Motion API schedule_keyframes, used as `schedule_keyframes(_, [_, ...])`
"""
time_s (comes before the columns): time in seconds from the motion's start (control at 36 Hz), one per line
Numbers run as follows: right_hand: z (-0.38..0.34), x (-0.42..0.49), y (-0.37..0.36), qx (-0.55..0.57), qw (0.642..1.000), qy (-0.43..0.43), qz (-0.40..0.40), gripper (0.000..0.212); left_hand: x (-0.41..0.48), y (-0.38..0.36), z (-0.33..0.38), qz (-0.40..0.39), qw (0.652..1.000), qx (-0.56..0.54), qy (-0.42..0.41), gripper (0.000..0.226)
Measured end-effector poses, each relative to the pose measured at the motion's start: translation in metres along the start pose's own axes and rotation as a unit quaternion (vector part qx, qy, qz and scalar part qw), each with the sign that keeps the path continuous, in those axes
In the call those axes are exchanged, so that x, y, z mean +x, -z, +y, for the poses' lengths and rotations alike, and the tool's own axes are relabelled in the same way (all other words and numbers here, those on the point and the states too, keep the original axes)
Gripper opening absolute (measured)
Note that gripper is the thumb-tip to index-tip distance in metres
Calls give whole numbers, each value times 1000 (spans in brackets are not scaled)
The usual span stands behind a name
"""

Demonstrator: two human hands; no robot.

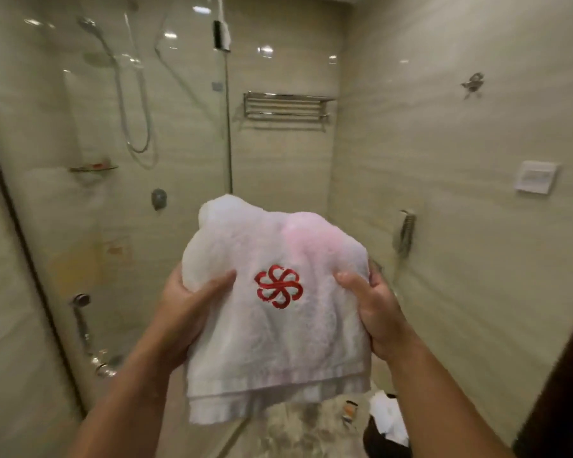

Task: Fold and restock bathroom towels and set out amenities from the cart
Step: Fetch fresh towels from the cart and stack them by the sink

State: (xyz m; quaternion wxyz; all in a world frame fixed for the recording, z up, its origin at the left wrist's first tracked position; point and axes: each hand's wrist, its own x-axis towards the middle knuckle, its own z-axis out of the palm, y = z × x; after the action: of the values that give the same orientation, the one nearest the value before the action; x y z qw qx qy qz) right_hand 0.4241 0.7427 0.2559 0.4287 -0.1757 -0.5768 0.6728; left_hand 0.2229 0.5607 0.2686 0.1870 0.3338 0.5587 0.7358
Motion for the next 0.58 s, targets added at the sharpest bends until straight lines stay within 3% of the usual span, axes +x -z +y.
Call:
schedule_keyframes(0.17, [-32,-2,125,-34,987,48,151,50,40,-147,-38,-110,994,-7,-12,60])
schedule_keyframes(0.28, [-45,-7,196,-43,965,64,249,43,61,-235,-62,-191,981,-6,-20,69])
schedule_keyframes(0.42, [-65,-12,280,-65,927,110,352,39,77,-351,-94,-283,958,-41,-33,65])
schedule_keyframes(0.53, [-85,-26,334,-88,892,123,426,63,79,-442,-113,-354,930,-93,-7,70])
schedule_keyframes(0.58, [-100,-37,359,-105,869,140,464,57,73,-488,-118,-397,912,-103,1,66])
